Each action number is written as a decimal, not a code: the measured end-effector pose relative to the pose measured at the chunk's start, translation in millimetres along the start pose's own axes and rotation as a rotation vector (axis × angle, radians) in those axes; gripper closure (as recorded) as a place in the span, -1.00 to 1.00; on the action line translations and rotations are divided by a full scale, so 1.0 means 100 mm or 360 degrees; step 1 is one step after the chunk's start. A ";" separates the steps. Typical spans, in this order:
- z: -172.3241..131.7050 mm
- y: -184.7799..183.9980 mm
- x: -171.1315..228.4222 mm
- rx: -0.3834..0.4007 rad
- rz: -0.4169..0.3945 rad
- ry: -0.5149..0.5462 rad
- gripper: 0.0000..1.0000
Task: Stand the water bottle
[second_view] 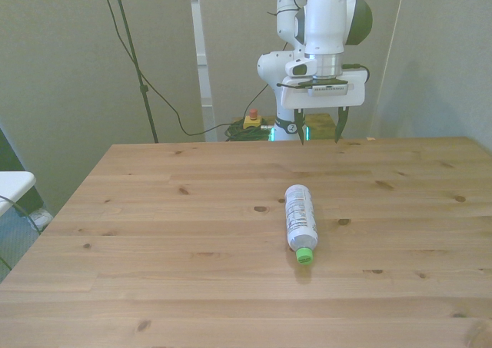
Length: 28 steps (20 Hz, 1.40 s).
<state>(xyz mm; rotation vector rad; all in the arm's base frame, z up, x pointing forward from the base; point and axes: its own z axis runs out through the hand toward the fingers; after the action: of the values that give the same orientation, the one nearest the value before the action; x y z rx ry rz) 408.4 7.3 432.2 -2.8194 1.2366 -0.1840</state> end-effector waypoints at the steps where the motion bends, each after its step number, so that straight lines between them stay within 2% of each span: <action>1: 0.00 0.00 0.00 0.0001 -0.0001 0.0001 -1.00; 7: -0.07 -0.13 0.12 0.0052 -0.0023 0.0053 -1.00; 13: -0.43 -0.45 0.74 0.0114 0.0021 0.0154 -1.00; 15: -0.45 -0.53 1.01 0.0105 0.0043 0.0175 -1.00; 23: -0.10 -0.97 1.98 0.0067 0.0130 0.0202 -1.00; 28: 0.21 -1.25 2.39 0.0055 0.0203 0.0221 -1.00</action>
<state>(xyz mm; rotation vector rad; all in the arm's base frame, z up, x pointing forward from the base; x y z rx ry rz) 662.7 -84.2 444.1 -2.7275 1.4203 -0.3965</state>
